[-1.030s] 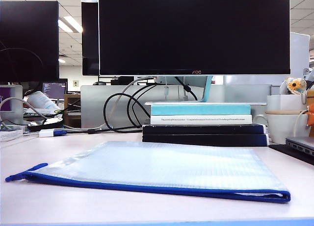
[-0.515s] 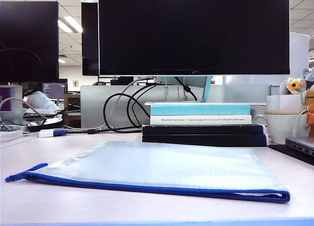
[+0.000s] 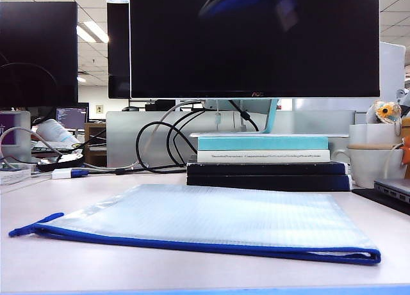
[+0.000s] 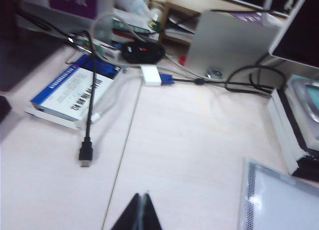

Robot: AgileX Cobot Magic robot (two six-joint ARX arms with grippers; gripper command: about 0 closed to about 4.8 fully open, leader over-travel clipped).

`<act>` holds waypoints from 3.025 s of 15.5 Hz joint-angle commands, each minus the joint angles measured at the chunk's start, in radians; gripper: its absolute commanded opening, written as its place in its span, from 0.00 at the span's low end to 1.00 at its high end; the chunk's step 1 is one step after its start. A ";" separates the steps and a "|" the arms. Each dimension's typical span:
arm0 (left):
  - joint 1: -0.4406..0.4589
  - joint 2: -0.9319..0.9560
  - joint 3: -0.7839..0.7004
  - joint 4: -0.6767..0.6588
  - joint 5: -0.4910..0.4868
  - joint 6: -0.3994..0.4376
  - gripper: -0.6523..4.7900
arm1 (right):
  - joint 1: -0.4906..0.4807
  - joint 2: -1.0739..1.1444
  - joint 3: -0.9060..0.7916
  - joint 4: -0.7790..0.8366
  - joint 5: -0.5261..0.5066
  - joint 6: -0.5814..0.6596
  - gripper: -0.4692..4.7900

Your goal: Pick up the transparent plastic file bag with a blue zipper and close its zipper.

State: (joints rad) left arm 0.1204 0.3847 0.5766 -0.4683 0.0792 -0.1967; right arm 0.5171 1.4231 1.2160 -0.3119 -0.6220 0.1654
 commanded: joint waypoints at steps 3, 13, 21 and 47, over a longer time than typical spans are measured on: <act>0.000 0.003 0.007 0.005 0.042 0.006 0.12 | 0.198 0.378 0.258 -0.181 0.002 -0.304 0.22; 0.000 0.071 0.005 -0.003 0.145 0.018 0.12 | 0.373 0.671 0.491 -0.249 0.178 -0.495 0.30; 0.000 0.076 0.005 -0.008 0.146 0.032 0.12 | 0.407 0.771 0.508 -0.173 0.210 -0.389 0.30; 0.000 0.077 0.005 -0.068 0.086 0.101 0.12 | 0.391 0.851 0.749 -0.267 0.509 -0.636 0.08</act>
State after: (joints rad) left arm 0.1200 0.4618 0.5770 -0.5430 0.1795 -0.1051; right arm 0.9039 2.2848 1.9198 -0.5617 -0.1120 -0.5076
